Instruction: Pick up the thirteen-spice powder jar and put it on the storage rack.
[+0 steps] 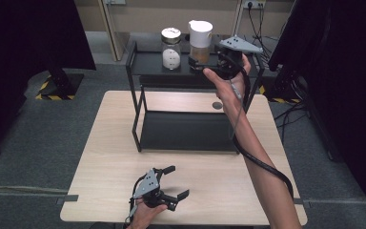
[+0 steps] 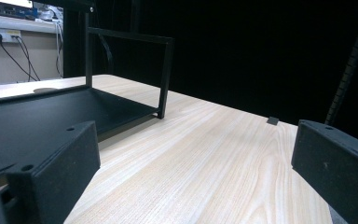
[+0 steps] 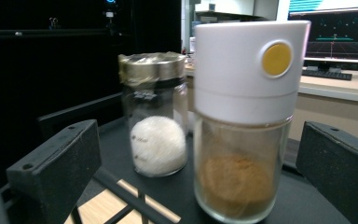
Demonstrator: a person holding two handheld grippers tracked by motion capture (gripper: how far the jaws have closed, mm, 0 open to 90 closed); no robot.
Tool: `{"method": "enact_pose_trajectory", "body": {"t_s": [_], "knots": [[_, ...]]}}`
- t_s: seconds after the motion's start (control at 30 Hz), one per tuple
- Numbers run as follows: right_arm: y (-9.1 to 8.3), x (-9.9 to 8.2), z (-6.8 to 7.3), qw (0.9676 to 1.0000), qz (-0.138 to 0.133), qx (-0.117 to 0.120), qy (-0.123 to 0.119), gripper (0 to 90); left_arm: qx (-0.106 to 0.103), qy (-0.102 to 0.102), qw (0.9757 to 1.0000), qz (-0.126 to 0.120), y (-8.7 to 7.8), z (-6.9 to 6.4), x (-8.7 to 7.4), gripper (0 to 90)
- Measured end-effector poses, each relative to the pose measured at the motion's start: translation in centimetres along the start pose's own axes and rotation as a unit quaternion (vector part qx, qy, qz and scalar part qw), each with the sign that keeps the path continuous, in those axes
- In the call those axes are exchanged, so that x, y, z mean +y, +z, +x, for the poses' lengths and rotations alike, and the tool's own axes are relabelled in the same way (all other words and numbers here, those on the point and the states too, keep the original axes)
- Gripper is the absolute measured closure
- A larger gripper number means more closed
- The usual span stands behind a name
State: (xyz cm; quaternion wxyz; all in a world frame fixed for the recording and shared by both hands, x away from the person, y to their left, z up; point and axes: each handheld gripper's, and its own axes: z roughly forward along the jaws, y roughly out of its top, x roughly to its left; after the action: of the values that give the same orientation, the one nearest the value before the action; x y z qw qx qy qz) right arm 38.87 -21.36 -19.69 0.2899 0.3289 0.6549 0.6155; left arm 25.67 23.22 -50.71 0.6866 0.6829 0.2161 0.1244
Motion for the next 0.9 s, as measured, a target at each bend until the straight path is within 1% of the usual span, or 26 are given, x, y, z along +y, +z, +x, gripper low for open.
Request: {"method": "enact_pose_trajectory", "body": {"t_s": [0.13,0.27,0.37,0.47,0.57,0.77,0.9], "knots": [[-1.0,-0.4,0.5,0.9999,-0.003,0.007,-0.009,0.4,0.0,0.0,1.0,0.0,0.0,0.0,0.0,0.3],[-1.9,-1.0,1.2,0.9998,-0.006,0.007,-0.017,0.4,-0.001,0.001,1.0,0.0,0.0,-0.1,0.0,0.3],[-2.5,-1.6,1.1,0.9998,-0.012,0.015,-0.01,0.4,-0.001,-0.001,1.0,0.0,0.0,-0.1,0.0,0.3],[-3.1,-2.3,1.1,0.9996,-0.013,0.022,-0.009,0.3,0.0,0.0,1.0,0.0,0.0,0.0,0.0,0.3],[-3.7,-3.0,1.3,0.9994,-0.014,0.022,-0.023,0.3,0.001,0.0,1.0,0.0,0.0,0.0,0.0,0.3],[-4.8,-4.7,1.2,0.999,-0.017,0.035,-0.022,0.4,0.003,0.0,1.0,0.0,0.0,0.0,0.0,0.3],[-5.6,-5.7,1.4,0.9984,-0.017,0.04,-0.035,0.4,0.002,0.001,1.0,0.0,0.1,-0.1,0.0,0.3]]}}
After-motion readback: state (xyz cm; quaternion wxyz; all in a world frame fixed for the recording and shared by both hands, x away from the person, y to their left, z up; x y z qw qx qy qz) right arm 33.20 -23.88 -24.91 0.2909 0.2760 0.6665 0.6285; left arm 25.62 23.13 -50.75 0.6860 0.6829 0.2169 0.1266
